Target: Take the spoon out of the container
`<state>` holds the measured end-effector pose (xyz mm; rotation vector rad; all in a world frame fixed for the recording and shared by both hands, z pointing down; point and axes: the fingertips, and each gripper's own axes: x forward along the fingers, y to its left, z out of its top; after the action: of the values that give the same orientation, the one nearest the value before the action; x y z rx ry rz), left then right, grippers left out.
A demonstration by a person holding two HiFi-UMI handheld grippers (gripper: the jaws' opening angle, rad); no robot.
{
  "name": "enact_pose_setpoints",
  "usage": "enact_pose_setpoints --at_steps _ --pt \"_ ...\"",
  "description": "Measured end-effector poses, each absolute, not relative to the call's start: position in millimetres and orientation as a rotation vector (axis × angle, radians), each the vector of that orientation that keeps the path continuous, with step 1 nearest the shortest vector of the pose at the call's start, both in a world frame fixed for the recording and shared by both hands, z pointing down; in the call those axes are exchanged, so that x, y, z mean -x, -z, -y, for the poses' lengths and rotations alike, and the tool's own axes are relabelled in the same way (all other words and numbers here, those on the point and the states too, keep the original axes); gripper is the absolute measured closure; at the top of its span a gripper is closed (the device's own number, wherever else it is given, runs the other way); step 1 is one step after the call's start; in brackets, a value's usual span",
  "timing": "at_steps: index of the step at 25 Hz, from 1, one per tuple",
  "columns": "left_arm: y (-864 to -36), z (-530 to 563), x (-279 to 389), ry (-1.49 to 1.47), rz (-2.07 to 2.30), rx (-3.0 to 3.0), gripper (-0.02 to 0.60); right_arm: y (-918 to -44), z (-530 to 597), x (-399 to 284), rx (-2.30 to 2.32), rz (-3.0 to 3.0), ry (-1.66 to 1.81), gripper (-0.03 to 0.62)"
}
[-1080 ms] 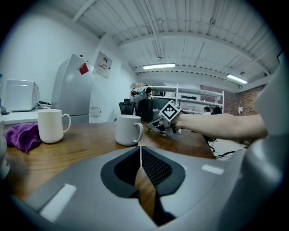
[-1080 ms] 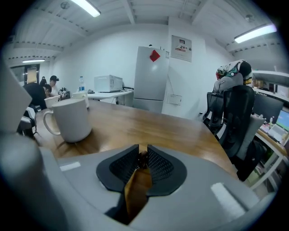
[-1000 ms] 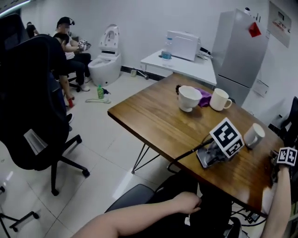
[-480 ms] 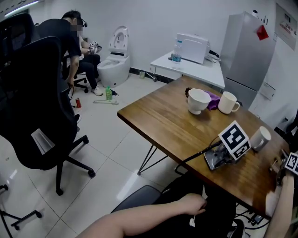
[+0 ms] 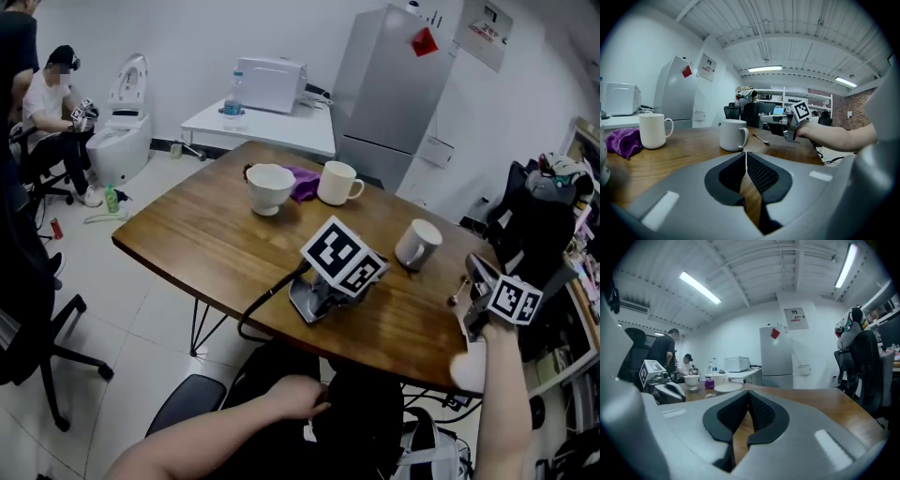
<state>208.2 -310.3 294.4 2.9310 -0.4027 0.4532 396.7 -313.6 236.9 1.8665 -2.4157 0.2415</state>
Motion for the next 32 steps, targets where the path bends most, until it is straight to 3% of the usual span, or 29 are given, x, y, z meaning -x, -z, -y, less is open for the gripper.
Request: enact_pose_setpoints --at_steps 11,32 --pt "-293 302 -215 -0.448 0.366 -2.936 0.569 -254 282 -347 -1.711 2.516 -0.212 0.591" --pt "-294 303 -216 -0.451 0.362 -2.934 0.569 -270 278 -344 -1.655 2.525 -0.243 0.592"
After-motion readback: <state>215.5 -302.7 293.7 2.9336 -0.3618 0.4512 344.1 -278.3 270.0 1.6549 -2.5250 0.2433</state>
